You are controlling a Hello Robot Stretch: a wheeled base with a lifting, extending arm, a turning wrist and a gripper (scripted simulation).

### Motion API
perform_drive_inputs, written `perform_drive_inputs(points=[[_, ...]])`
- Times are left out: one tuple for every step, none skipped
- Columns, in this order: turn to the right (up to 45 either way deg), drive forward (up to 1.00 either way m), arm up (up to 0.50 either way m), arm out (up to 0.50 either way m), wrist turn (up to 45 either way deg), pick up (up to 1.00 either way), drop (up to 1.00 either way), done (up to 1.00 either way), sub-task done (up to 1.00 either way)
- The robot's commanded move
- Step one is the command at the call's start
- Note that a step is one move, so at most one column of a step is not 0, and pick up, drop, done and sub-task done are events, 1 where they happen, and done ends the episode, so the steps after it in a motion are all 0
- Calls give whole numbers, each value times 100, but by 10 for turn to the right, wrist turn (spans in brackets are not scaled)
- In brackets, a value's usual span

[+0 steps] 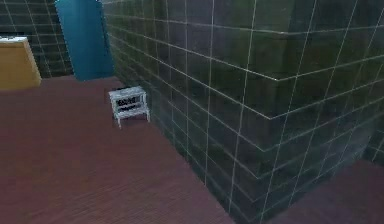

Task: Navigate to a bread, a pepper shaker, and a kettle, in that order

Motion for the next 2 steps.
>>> perform_drive_inputs(points=[[-300, 0, 0, 0, 0, 0, 0, 0, 0], [0, 100, 0, 0, 0, 0, 0, 0, 0]])
